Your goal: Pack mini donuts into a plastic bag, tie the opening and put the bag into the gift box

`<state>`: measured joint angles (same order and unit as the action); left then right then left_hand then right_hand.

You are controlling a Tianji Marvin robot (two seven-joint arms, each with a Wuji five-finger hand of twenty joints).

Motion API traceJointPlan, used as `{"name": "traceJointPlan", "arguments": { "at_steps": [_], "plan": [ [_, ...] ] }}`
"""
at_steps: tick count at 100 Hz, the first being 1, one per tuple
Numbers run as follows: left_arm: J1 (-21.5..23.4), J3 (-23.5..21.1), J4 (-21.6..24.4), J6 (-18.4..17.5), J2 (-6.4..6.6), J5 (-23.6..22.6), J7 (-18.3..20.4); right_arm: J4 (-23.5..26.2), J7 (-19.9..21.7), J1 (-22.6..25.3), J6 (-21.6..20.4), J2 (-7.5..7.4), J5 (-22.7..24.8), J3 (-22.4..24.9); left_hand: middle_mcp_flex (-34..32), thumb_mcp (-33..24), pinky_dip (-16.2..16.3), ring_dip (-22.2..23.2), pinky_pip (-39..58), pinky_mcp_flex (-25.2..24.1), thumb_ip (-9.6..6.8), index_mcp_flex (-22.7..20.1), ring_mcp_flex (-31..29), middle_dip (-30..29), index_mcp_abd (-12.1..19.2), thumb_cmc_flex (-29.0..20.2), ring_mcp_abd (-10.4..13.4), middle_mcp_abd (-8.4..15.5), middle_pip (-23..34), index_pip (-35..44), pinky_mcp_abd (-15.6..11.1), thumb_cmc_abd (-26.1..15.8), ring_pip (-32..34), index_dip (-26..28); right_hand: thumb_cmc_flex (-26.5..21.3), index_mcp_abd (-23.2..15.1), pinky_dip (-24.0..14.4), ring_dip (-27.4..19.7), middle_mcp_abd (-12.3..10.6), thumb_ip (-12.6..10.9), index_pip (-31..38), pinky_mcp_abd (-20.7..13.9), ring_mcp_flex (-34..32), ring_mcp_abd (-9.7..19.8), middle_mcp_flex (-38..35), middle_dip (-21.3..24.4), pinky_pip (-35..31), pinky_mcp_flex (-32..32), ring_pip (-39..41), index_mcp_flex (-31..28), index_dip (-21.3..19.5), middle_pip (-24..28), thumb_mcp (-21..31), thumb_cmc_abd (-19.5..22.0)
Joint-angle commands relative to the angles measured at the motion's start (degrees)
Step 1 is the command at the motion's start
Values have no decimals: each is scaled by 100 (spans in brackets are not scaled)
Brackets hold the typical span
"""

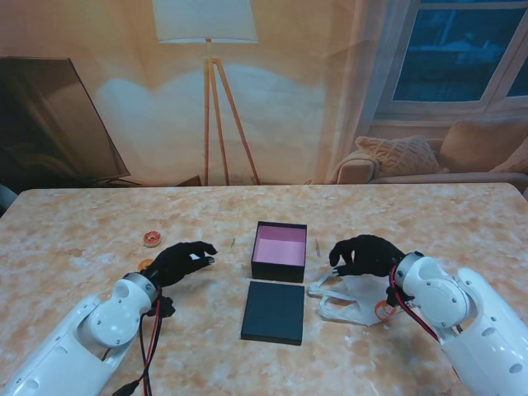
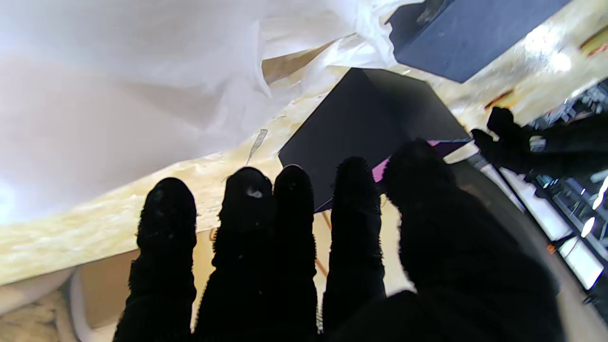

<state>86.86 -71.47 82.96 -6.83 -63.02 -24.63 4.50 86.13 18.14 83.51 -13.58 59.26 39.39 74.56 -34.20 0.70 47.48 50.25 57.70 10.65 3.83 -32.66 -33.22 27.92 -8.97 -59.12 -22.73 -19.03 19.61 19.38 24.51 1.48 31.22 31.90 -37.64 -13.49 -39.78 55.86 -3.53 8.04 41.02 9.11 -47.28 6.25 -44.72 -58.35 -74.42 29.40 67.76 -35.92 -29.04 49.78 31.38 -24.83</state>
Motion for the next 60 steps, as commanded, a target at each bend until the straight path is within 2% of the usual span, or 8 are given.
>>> {"name": "traceJointPlan", "arguments": {
  "at_steps": [1,7,12,18,28,30,46,60],
  "plan": [
    [44,-18,60,-6,-4,-1,84,94,30,-17,-106,-56,148,3,117,27,91,-11,-4,-59,-68,-82,13,-51,62,-70,26,57,0,-129,-44,-140,94,-65,174,-186,-169,236,-200,136,-273,-184,15,257,215,-168,-164,84,163,90,-126,107,294,-248],
    [50,-24,64,-7,-3,-2,89,138,228,-40,-189,-102,248,3,113,27,91,-10,-4,-59,-67,-85,4,-50,58,-72,28,61,2,-127,-44,-137,98,-64,290,-235,-179,263,-233,135,-484,-219,42,303,288,-205,-148,106,137,90,-255,77,562,-374],
    [50,-24,67,0,-3,2,93,163,355,-59,-255,-133,336,-5,114,26,90,-11,-4,-59,-68,-78,15,-51,56,-71,15,54,2,-132,-44,-141,94,-67,376,-255,-168,268,-264,29,-613,-262,72,350,351,-224,-107,115,103,83,-329,57,747,-458],
    [51,-22,70,9,-4,12,96,197,510,-77,-314,-170,457,-17,120,27,90,-12,-4,-59,-67,-77,18,-52,62,-68,23,57,-1,-132,-44,-142,93,-68,339,-308,-147,266,-255,73,-573,-274,130,366,432,-225,-38,100,49,68,-437,9,962,-628],
    [48,-19,69,13,-1,0,104,214,676,-107,-421,-216,657,-43,113,26,87,-13,-10,-62,-70,-77,11,-52,54,-81,21,55,0,-136,-46,-108,93,-75,427,-347,-134,268,-254,-105,-699,-292,180,383,516,-215,60,84,-30,56,-558,-68,1443,-800],
    [48,-20,69,12,0,-2,107,209,692,-115,-427,-220,677,-54,112,25,87,-13,-10,-62,-70,-73,12,-52,68,-83,23,63,-1,-138,-46,-105,92,-77,465,-355,-128,265,-250,-203,-743,-292,191,382,529,-213,90,83,-50,70,-605,-78,1542,-826],
    [62,-41,73,4,3,-26,105,110,750,-207,-438,-240,766,-204,108,18,84,-14,-15,-64,-71,-75,5,-52,72,-101,26,57,0,-134,-45,-75,93,-76,547,-395,-123,257,-269,-196,-762,-298,210,419,565,-205,145,79,-99,89,-720,-100,1840,-1122],
    [73,-56,77,-18,7,-30,112,53,836,-239,-361,-258,838,-331,99,21,84,-13,-18,-67,-69,-77,7,-50,74,-97,29,67,2,-136,-32,-59,92,-80,560,-385,-107,257,-269,-171,-715,-298,213,420,584,-192,191,79,-103,83,-773,-112,1918,-1210]
  ]
}}
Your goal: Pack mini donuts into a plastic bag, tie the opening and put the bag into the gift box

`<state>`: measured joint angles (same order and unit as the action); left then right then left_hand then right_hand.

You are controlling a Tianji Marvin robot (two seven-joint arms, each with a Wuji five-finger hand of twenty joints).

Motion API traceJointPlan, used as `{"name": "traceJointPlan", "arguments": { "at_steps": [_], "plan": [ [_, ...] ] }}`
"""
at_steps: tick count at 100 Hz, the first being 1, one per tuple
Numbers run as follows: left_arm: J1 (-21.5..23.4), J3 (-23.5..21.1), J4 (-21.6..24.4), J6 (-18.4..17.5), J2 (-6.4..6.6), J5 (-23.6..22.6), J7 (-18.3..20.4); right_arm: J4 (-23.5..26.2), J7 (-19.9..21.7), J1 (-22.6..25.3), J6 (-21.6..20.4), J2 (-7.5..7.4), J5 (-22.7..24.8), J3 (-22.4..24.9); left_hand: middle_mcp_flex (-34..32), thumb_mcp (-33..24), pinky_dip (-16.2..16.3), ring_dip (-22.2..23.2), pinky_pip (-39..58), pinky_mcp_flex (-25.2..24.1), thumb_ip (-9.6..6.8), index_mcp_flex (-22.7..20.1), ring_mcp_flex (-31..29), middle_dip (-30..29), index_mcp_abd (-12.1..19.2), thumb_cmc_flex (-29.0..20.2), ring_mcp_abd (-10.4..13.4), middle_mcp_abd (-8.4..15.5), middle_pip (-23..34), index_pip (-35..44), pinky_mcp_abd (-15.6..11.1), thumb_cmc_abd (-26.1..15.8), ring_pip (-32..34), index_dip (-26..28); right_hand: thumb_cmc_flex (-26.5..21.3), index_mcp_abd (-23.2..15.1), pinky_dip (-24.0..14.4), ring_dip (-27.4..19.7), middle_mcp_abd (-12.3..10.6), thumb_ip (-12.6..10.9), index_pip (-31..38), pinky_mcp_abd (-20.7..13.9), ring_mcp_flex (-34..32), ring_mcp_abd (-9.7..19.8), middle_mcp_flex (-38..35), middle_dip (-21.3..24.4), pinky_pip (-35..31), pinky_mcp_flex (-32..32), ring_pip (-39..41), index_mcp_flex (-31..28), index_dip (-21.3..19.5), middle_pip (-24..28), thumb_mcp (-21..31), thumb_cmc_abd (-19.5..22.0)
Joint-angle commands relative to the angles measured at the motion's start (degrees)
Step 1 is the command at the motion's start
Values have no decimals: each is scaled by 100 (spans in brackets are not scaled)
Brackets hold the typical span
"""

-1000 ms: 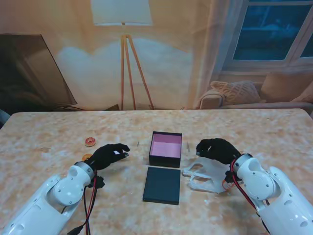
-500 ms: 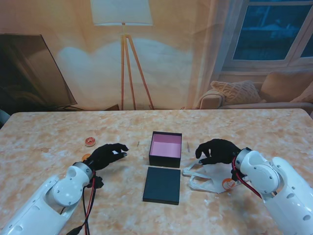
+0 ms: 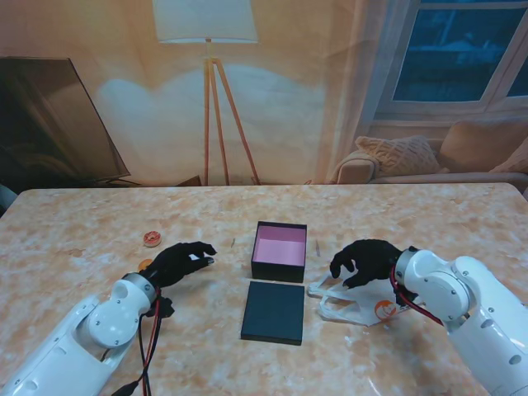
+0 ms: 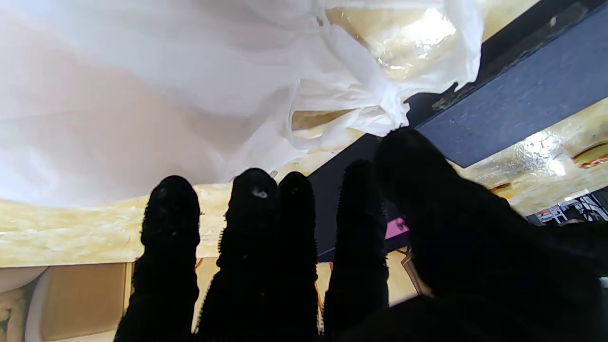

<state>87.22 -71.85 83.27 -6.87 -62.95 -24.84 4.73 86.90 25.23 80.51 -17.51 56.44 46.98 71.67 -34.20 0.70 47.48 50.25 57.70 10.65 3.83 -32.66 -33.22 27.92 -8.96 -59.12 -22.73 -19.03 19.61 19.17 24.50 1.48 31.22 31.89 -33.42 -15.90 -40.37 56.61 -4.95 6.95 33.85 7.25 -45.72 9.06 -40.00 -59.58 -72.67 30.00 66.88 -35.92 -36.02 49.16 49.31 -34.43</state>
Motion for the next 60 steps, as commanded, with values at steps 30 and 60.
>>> {"name": "traceJointPlan", "arguments": {
  "at_steps": [30,60],
  "plan": [
    [43,-23,42,-59,13,51,170,-137,266,-13,217,1,143,-268,64,26,80,-18,-26,-67,-66,-78,-24,-49,84,-89,49,84,7,-137,-30,-37,89,-113,230,-41,3,144,-90,-20,-7,-109,96,120,168,-18,138,6,-92,82,-107,-106,303,-463],
    [34,-37,21,-170,37,130,303,-199,291,-122,427,-6,370,-558,30,20,81,-11,-29,-47,-69,-100,-73,-48,86,-81,54,87,5,-166,-9,-4,99,-192,323,169,15,123,-58,3,-135,-96,132,116,218,43,192,-14,-140,170,-70,-168,357,-543]
  ]
}}
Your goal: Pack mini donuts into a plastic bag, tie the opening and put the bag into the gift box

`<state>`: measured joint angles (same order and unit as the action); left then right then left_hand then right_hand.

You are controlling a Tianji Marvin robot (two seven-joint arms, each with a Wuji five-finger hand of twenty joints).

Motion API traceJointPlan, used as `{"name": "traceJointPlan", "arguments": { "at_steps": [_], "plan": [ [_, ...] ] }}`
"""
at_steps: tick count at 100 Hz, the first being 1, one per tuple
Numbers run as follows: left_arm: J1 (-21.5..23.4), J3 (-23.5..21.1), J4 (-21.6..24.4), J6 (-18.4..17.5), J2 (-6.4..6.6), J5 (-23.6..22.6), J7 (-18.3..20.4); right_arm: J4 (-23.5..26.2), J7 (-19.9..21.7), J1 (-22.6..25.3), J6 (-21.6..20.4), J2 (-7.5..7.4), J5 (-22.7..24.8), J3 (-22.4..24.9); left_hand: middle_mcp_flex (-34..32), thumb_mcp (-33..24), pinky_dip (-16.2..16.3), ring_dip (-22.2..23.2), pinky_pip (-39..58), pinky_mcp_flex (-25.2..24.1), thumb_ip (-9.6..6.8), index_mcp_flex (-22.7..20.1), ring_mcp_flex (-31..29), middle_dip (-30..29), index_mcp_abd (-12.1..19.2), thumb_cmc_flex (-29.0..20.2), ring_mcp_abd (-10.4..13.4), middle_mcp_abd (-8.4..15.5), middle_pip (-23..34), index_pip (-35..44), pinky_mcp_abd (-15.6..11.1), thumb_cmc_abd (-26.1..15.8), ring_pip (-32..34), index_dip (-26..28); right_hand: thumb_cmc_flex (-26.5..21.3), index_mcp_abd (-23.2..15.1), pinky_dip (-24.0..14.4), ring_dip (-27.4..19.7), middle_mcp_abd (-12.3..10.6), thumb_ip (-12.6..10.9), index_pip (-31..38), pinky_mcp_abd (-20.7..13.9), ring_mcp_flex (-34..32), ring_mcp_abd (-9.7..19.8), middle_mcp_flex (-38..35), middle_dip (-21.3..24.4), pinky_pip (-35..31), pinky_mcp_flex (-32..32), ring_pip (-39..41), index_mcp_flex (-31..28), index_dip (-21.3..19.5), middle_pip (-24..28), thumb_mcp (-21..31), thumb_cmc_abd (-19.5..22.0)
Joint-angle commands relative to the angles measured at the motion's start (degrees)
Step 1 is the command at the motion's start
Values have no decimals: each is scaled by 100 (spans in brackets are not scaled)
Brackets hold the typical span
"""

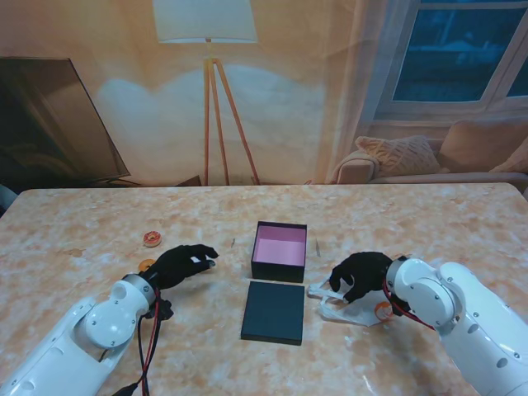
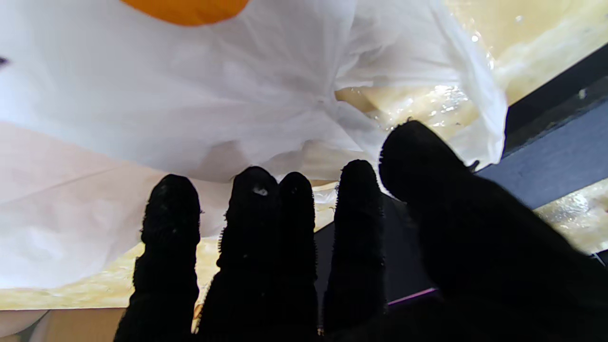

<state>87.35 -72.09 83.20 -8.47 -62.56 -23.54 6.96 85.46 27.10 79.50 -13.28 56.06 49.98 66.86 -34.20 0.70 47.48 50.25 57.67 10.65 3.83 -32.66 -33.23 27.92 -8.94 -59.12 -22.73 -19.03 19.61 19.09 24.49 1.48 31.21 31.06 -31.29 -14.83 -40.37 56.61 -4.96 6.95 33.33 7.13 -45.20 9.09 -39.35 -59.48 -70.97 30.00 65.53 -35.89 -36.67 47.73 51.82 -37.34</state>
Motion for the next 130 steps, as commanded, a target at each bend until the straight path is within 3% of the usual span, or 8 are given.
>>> {"name": "traceJointPlan", "arguments": {
  "at_steps": [1,33,41,48,70,82,105,130],
  "plan": [
    [22,-15,30,-12,-2,1,79,-60,104,-30,2,31,87,-90,24,21,81,-10,-26,-46,-69,-93,-72,-47,84,-77,56,92,7,-162,-9,-8,99,-112,114,65,15,123,-54,3,-90,-84,81,115,157,35,23,-14,-6,168,-2,-27,111,-260],
    [35,-40,37,-18,-8,-22,41,-253,51,-275,59,24,277,-429,48,14,78,-6,-41,-60,-69,-112,-58,-50,59,-86,53,80,-7,-145,-13,2,91,-132,211,-155,35,107,34,45,264,-37,161,64,237,72,103,-78,-47,-270,-216,-51,268,-403],
    [36,-45,36,-19,-7,-45,29,-328,1,-339,124,33,247,-524,37,14,75,-6,-48,-58,-68,-107,-60,-47,73,-87,56,89,0,-142,-13,8,90,-131,83,-337,22,100,52,580,729,-11,176,38,249,87,109,-108,-53,-350,-418,-54,163,-608],
    [41,-53,38,-26,-8,-55,19,-381,-30,-382,171,39,217,-584,32,14,74,-5,-50,-57,-69,-111,-67,-46,79,-93,52,84,3,-138,-13,25,93,-130,32,-423,24,95,72,757,1062,-6,183,29,252,94,113,-117,-58,-368,-571,-59,123,-704],
    [44,-68,38,-34,-9,-94,-10,-444,-131,-403,330,64,158,-633,30,7,72,-2,-57,-62,-75,-115,-66,-44,66,-101,57,89,7,-133,-15,59,97,-136,-24,-542,51,64,112,972,1943,76,142,-38,169,110,139,-142,-74,-561,-1228,-11,89,-919],
    [40,-63,36,-19,-10,-103,-12,-448,-151,-399,374,71,133,-638,29,0,65,0,-74,-75,-79,-115,-66,-44,50,-108,47,81,8,-137,-20,68,99,-143,-4,-686,93,38,97,994,2210,92,156,-56,190,132,141,-156,-75,-684,-2185,38,97,-906],
    [45,-74,38,-21,-10,-129,-30,-490,-358,-389,448,112,49,-624,26,-6,61,1,-85,-73,-81,-110,-67,-42,63,-108,53,91,13,-135,-19,75,104,-148,20,-656,105,-17,154,869,3231,147,136,-155,100,224,100,-163,-121,-1189,-3449,-2,166,-591],
    [48,-75,43,-6,-12,-115,-28,-549,-471,-400,569,156,-234,-639,19,-5,68,3,-78,-67,-76,-120,-71,-43,54,-99,37,72,15,-127,-18,40,107,-138,-270,-639,162,-145,146,779,3301,159,4,-218,-123,392,5,-135,-147,-1092,-3584,-92,-665,310]
  ]
}}
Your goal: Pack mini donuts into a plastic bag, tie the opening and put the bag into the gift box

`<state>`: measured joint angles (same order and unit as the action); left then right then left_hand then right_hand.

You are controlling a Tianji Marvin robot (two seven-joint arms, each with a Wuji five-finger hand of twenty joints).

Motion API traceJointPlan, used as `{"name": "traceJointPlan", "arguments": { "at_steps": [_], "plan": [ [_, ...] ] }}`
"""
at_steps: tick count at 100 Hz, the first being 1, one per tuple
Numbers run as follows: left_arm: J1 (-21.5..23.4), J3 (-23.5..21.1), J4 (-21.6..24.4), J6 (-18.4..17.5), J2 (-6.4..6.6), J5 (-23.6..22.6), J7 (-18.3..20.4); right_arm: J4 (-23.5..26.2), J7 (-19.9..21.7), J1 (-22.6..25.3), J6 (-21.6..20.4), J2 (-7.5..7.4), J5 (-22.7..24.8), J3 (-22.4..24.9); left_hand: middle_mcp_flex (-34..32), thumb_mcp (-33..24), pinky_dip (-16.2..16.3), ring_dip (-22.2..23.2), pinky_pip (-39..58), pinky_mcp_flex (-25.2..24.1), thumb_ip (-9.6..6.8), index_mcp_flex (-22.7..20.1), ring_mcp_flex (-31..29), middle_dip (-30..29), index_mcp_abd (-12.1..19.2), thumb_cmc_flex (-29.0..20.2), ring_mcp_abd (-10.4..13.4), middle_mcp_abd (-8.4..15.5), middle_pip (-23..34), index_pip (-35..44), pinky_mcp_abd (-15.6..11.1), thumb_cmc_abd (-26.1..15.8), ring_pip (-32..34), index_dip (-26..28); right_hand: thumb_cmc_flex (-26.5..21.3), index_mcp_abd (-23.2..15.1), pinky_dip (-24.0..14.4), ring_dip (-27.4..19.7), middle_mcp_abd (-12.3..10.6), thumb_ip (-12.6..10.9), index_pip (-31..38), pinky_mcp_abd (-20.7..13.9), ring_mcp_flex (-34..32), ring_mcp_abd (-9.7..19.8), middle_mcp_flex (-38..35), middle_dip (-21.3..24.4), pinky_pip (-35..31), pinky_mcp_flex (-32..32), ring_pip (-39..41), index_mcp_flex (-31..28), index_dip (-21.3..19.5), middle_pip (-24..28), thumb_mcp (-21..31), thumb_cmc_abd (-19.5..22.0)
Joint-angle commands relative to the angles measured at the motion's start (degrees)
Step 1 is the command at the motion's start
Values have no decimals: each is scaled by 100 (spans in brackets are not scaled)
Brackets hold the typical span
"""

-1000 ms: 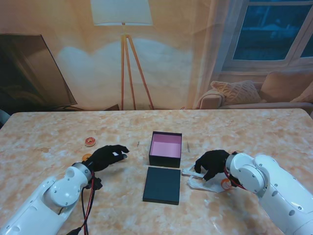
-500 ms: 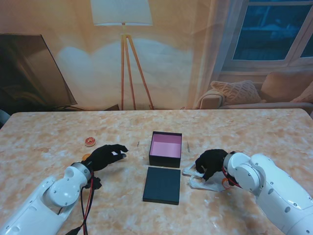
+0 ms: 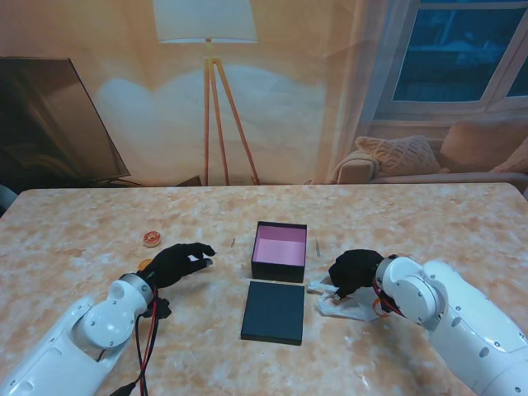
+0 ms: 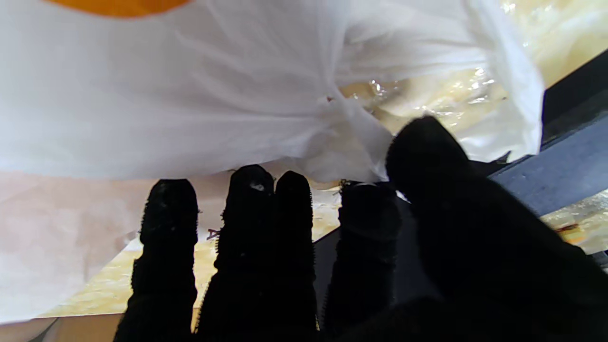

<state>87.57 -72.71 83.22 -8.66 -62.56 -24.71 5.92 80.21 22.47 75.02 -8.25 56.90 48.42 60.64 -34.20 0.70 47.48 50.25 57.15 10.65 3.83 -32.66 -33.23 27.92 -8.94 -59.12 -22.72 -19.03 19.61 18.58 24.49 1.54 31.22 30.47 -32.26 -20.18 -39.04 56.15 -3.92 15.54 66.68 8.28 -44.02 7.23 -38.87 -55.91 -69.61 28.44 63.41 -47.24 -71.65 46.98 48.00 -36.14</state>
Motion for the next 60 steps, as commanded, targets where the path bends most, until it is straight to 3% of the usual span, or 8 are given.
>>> {"name": "traceJointPlan", "arguments": {
  "at_steps": [1,13,29,34,41,45,51,60],
  "plan": [
    [26,-12,41,14,-12,3,76,-23,-12,52,79,75,-103,-13,21,-6,69,3,-26,-65,-76,-118,-69,-44,53,-98,36,74,14,-76,-17,29,106,-79,-181,-104,25,-95,49,-75,-62,43,-121,-33,-187,34,-141,24,74,54,-77,-15,-310,195],
    [29,-14,45,24,-15,20,74,-4,-63,96,131,97,-242,42,7,-3,75,7,-20,-65,-72,-118,-72,-42,55,-103,26,65,16,-78,-4,14,114,-69,-411,-123,-9,-92,112,-89,-837,98,-152,-141,-326,72,-207,-24,103,24,212,-118,-759,410],
    [26,-10,45,40,-15,34,82,-11,1,81,96,88,-314,51,-12,4,84,13,-9,-56,-70,-122,-85,-37,48,-106,18,64,25,-86,3,12,126,-62,-597,-92,56,-193,-32,-414,-1216,76,-291,-176,-596,-177,-173,65,-23,37,1347,-301,-713,571],
    [25,-9,46,42,-13,36,91,-22,13,68,62,80,-246,41,-23,6,86,15,-7,-56,-69,-133,-97,-35,56,-108,34,75,29,-84,2,22,133,-59,-601,108,169,-257,-33,-317,-1484,0,-406,-90,-693,-176,-157,190,-92,507,2874,-424,-477,371],
    [25,-10,47,39,-11,36,103,-31,27,56,53,73,-198,26,-31,9,89,18,-2,-46,-69,-139,-114,-34,57,-105,33,74,31,-84,-7,25,143,-57,-264,612,200,-216,-3,-279,-1979,-41,-414,5,-577,165,-174,241,-38,962,3978,-292,-487,249],
    [23,-9,46,37,-10,35,105,-41,55,45,37,67,-199,16,-35,9,89,19,-2,-46,-68,-139,-111,-32,61,-106,27,74,34,-83,-6,27,143,-53,-91,757,191,-194,-55,-359,-2480,-67,-412,66,-527,190,-183,261,1,939,3940,-189,-393,275],
    [20,-6,42,39,-11,38,104,-47,108,28,-9,53,-176,2,-36,8,86,19,-10,-53,-69,-131,-103,-32,50,-106,20,72,33,-89,2,24,141,-54,248,968,174,-167,-121,-909,-3453,-93,-387,143,-428,132,-187,277,63,932,3650,-71,-135,384],
    [17,-1,41,48,-12,42,104,-69,147,-4,-72,41,-154,-31,-28,9,82,19,-21,-62,-68,-136,-100,-32,57,-107,29,70,31,-87,-1,25,140,-48,363,955,181,-150,-105,-918,-3630,-101,-276,154,-291,97,-146,214,69,984,3586,-47,-15,197]
  ]
}}
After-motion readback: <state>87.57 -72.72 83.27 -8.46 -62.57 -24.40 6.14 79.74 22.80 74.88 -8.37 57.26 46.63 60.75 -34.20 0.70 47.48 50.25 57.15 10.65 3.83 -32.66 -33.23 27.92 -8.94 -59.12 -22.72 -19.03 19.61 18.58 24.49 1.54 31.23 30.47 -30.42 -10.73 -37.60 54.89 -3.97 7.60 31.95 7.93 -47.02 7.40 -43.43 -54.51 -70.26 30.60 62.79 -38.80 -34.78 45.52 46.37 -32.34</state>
